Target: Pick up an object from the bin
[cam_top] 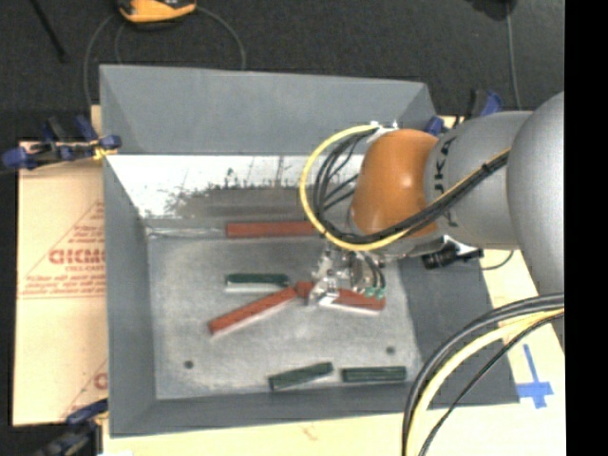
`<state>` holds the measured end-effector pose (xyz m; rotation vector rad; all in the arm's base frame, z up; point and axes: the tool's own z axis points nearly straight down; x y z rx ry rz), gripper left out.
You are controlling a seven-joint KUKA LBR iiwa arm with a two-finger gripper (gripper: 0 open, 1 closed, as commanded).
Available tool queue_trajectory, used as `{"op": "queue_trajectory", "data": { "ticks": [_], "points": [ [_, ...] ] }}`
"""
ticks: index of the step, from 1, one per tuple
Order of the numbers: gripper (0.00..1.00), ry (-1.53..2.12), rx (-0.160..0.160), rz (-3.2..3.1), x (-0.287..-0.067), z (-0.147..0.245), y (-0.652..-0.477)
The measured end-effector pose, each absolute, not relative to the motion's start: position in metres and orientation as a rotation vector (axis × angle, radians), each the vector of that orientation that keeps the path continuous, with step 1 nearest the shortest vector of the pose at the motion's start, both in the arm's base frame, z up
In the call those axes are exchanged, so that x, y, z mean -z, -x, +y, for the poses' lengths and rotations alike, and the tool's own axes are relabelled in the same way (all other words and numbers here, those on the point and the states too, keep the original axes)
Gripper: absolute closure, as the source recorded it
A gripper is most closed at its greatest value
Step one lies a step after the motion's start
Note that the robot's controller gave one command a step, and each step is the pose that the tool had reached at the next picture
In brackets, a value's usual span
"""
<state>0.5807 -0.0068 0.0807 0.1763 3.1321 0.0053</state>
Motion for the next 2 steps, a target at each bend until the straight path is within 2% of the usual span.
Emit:
{"op": "queue_trajectory", "data": {
  "ticks": [1,2],
  "points": [
    [1.0,-0.177,-0.005,3.132,-0.081,-0.007,-0.581],
    [1.0,-0.242,-0.001,3.128,-0.202,0.001,-0.582]
  ]
}}
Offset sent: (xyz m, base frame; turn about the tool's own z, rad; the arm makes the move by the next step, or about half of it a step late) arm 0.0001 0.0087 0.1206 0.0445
